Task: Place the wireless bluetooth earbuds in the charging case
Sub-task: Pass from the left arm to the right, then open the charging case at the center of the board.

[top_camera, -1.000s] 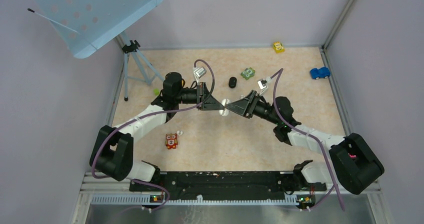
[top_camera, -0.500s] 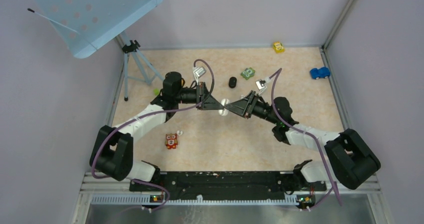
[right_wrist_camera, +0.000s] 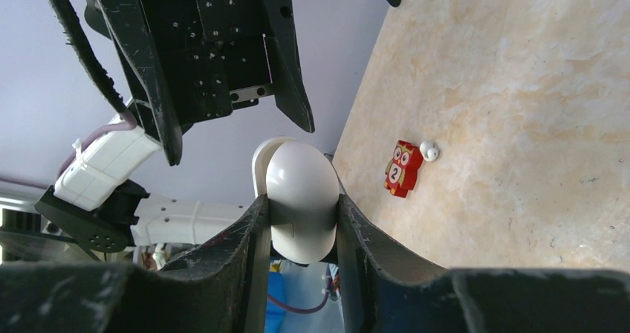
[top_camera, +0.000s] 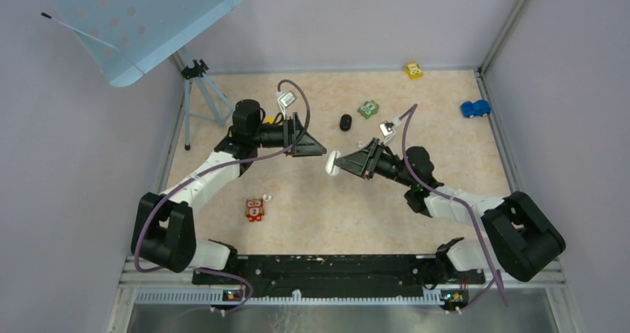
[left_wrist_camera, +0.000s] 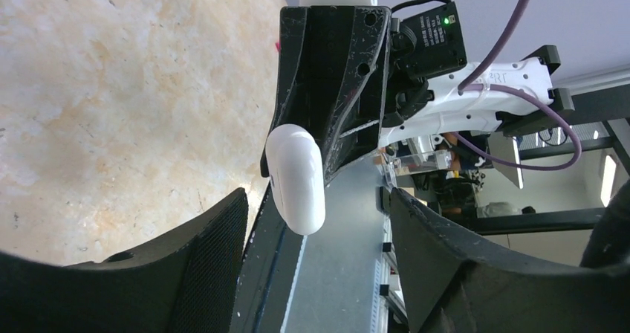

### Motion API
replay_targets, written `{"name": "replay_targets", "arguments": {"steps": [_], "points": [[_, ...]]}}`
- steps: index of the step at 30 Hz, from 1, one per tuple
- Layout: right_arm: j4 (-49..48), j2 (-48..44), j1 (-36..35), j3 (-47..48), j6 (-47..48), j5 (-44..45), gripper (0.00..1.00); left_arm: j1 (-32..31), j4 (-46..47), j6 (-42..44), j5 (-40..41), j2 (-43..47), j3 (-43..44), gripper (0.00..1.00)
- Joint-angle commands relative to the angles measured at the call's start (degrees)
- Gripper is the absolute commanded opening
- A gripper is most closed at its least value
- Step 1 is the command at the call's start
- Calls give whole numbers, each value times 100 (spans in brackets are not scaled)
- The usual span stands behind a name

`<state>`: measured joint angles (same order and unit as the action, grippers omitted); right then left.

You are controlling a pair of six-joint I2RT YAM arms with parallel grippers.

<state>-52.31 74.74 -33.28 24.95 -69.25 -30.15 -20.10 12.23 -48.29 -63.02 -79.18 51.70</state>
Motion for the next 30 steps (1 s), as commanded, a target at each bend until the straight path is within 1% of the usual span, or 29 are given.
{"name": "replay_targets", "arguments": {"steps": [1, 3, 5, 15, 17, 23, 30], "points": [[-341, 45, -60, 65, 44, -138, 0, -14, -452, 555, -153, 238, 286, 76], [-349, 33, -56, 76, 50, -149, 0, -62, -1381, 1245, 138, 265, 533, 78], [-368, 21, -56, 76, 44, -149, 0, -115, -1958, 1682, 389, 244, 713, 79], [-452, 102, -56, 196, 13, -243, 0, -544, -2111, 1901, 713, 119, 709, 78], [-455, 81, -56, 195, 27, -250, 0, -550, -2160, 1962, 717, 99, 714, 78], [-411, -46, -56, 177, 65, -249, 0, -531, -2745, 2487, 967, -42, 919, 77], [-499, -208, -56, 90, 92, -174, 0, -412, -2867, 2688, 959, -99, 987, 75]]}}
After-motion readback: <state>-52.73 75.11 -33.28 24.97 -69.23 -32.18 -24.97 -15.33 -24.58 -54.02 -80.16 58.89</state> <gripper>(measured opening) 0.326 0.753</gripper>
